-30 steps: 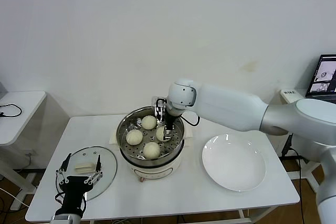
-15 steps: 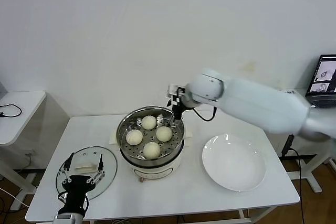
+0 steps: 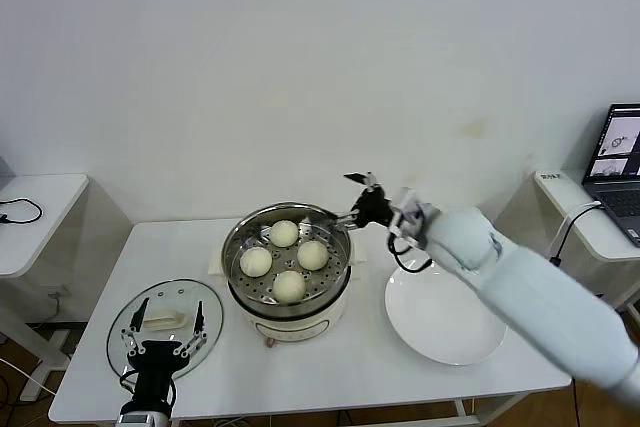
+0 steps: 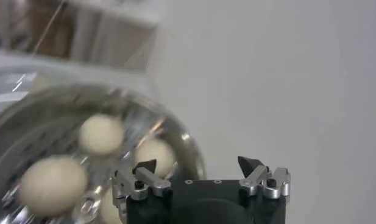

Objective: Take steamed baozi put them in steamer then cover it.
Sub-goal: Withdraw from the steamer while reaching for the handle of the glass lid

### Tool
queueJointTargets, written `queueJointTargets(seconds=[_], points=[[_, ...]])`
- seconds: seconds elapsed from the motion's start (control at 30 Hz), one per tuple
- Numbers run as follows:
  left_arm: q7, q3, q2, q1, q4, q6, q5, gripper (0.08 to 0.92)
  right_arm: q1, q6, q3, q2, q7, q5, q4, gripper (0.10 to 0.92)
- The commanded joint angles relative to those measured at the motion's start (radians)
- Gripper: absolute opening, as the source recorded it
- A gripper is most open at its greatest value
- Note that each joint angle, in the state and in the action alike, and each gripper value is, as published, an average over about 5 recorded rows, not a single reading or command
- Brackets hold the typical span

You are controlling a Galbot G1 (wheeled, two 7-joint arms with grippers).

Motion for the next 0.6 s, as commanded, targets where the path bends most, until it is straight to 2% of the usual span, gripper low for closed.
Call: queueJointTargets(seconds=[0.03, 0.27, 0.47, 0.6], points=[[-0.004, 0.007, -0.002, -0.007, 0.033, -0.018, 0.056, 0.823, -0.708, 0.364, 0.736, 0.210, 0.064, -0.191, 0.071, 0.823], [-0.006, -0.025, 0.027, -0.046, 0.152, -0.083, 0.306, 0.823, -0.896, 0.413, 0.953, 0.433, -0.030, -0.169, 0.083, 0.823], [-0.018, -0.126, 0.128, -0.079, 0.280, -0.181, 0.687, 0.823, -1.015, 0.415, 0.992, 0.501, -0.046, -0.203, 0.113, 0.823], [-0.007, -0.173, 0.192, -0.080, 0.355, -0.191, 0.897, 0.823, -1.051, 0.412, 1.018, 0.523, -0.045, -0.210, 0.133, 0.823]])
